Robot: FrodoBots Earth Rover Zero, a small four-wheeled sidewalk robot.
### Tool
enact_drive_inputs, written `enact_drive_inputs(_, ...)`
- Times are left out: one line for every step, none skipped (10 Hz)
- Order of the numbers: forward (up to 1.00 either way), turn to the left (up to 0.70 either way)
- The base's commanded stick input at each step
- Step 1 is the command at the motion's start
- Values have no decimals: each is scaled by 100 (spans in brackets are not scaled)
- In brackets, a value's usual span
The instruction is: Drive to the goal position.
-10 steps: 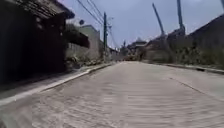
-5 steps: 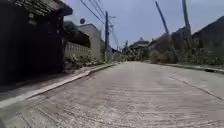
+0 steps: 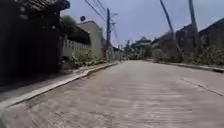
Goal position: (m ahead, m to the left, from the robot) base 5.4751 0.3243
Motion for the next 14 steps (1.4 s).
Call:
enact_drive_inputs(0, 0)
enact_drive_inputs(0, 0)
enact_drive_inputs(0, 0)
enact_drive_inputs(0, 0)
enact_drive_inputs(0, 0)
enact_drive_inputs(0, 0)
enact_drive_inputs(1, 0)
enact_drive_inputs(3, 0)
enact_drive_inputs(5, 0)
enact_drive_inputs(5, 0)
enact_drive_inputs(5, 0)
enact_drive_inputs(3, 0)
enact_drive_inputs(0, 0)
enact_drive_inputs(0, 0)
